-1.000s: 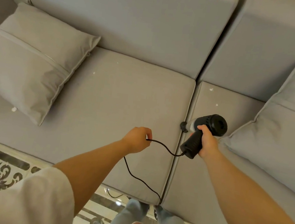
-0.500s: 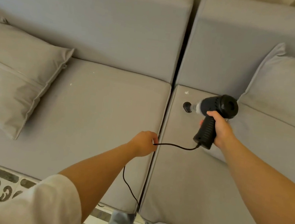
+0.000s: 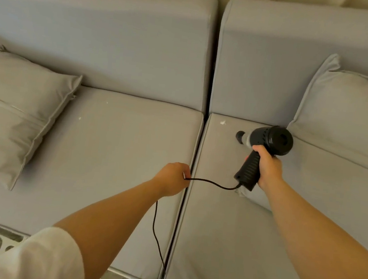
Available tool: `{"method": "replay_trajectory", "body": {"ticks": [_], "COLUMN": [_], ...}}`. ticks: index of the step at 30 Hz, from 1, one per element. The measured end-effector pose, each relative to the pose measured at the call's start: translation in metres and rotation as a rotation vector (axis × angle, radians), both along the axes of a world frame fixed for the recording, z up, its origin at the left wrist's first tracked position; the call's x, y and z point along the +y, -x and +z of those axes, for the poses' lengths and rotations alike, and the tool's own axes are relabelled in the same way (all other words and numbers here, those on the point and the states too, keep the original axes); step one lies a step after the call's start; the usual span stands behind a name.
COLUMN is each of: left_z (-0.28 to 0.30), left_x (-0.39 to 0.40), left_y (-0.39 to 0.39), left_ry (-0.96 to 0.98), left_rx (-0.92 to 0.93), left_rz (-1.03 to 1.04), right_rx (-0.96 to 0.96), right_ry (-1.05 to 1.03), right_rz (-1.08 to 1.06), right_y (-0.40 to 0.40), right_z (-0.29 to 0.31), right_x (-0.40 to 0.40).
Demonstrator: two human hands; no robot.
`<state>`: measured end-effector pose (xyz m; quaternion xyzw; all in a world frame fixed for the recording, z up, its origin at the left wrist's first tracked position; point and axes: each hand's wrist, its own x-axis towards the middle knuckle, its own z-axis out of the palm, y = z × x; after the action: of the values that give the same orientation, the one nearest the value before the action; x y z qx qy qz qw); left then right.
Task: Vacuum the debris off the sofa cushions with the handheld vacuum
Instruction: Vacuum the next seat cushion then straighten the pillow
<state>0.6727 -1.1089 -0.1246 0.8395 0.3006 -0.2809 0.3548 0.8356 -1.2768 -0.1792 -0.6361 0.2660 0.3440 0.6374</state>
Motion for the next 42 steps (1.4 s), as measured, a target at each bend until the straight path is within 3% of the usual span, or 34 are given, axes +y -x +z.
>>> {"method": "replay_trajectory", "body": {"ticks": [9, 12, 19, 26, 30, 36, 42], "left_z": [-0.001, -0.002, -0.003, 0.004, 0.008, 0.014, 0.022], "left_x": [0.009, 0.023, 0.033, 0.025, 0.021, 0.017, 0.011], "left_y": [0.015, 0.012, 0.016, 0.033, 0.044, 0.053, 0.066], "left_ry": [-0.019, -0.017, -0.016, 0.03, 0.067, 0.126, 0.113], "left_rx": [-0.014, -0.001, 0.005, 0.225, 0.287, 0.29, 0.3], "left_rz": [0.089, 0.108, 0.184, 0.044, 0.063, 0.121, 0.061], "right_rx": [0.05, 0.062, 0.041, -0.061, -0.109, -0.163, -0.011], "right_ry": [-0.138, -0.169, 0.037, 0.17, 0.256, 0.208, 0.156], "right_rz": [-0.032, 0.061, 0.262, 0.394, 0.346, 0.132, 0.323], "right_y": [-0.019, -0.03, -0.029, -0.02, -0.014, -0.013, -0.005], "right_z": [0.001, 0.001, -0.003, -0.004, -0.009, -0.008, -0.001], "right_x": [0.025, 0.046, 0.08, 0.081, 0.068, 0.056, 0.04]}}
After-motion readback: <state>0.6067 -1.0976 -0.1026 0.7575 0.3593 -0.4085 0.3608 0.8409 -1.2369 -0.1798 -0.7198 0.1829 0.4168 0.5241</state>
